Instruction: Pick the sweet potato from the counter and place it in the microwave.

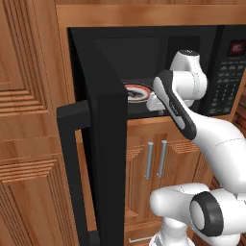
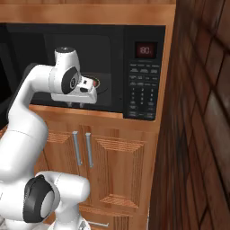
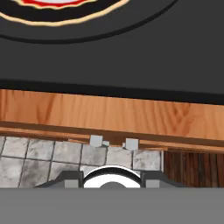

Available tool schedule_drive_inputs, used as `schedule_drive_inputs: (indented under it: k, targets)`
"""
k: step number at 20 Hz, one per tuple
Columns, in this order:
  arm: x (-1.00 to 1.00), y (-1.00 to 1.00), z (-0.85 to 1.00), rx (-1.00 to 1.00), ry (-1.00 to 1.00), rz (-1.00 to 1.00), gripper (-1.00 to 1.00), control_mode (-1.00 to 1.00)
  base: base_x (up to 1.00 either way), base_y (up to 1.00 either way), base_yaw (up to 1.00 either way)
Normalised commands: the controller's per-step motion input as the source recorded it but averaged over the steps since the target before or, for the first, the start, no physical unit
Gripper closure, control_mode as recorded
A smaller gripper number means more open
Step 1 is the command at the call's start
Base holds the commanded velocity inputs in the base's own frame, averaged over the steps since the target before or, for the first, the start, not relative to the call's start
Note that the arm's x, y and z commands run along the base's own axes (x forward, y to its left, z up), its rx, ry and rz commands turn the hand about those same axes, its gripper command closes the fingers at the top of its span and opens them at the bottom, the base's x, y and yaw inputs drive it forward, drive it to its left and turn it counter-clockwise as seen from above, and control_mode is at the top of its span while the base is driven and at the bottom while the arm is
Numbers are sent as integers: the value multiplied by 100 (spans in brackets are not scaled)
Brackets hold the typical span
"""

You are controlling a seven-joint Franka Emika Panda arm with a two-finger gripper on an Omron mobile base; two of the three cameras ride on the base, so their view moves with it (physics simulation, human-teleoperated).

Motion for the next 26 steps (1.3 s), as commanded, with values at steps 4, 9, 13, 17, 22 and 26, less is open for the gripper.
schedule_drive_inputs:
  k: [4, 9, 13, 17, 22, 26]
  targets:
    - [0, 0, 0, 0, 0, 0, -100, 100, -12, 0, 0]
    - [0, 0, 0, 0, 0, 0, -100, 100, -56, -5, 0]
    - [0, 0, 0, 0, 0, 0, -100, 100, -84, -26, 0]
    - [0, 0, 0, 0, 0, 0, -100, 100, -71, -23, 0]
    - [0, 0, 0, 0, 0, 0, -100, 100, -65, -12, 9]
    - [0, 0, 0, 0, 0, 0, -100, 100, -59, -12, 18]
